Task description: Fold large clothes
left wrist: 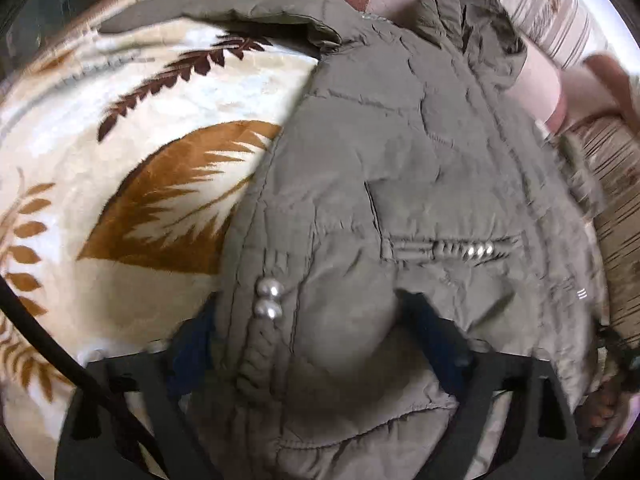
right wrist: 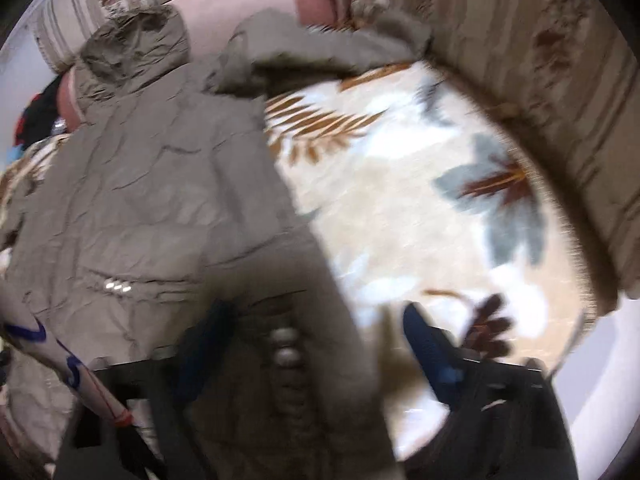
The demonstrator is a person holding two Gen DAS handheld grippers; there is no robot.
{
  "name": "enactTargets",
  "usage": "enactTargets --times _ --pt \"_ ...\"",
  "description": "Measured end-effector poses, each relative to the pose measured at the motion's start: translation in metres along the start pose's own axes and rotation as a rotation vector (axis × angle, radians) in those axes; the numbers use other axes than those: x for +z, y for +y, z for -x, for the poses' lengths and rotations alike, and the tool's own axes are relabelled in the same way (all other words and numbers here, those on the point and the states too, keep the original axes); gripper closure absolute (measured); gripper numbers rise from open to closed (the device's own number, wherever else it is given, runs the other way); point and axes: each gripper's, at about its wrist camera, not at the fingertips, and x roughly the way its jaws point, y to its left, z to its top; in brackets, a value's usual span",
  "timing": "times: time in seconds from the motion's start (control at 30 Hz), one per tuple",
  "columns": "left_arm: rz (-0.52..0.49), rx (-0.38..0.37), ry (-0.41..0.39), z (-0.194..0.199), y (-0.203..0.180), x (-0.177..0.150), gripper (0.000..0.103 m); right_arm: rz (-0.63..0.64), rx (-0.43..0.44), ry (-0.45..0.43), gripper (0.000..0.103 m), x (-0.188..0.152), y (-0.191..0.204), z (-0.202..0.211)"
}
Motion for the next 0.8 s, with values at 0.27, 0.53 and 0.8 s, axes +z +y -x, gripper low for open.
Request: enactTargets --times 0.27,0.53,0.8 --pt "-0.042 0.065 0.019 0.019 -0.031 -0.034 0.058 0.099 -0.001 0.043 0.084 -0.025 0.007 0.02" --pt "-0.11 0.175 -0.094 0.061 -0.04 -0.032 0.048 0.046 -0.048 -0.013 0.062 -0.031 0.002 0.049" --pt "-0.179 0.2 -0.235 0.098 -0.062 -0.021 0.017 0.23 -0.078 -0.216 0.025 -0.014 0.075 0.092"
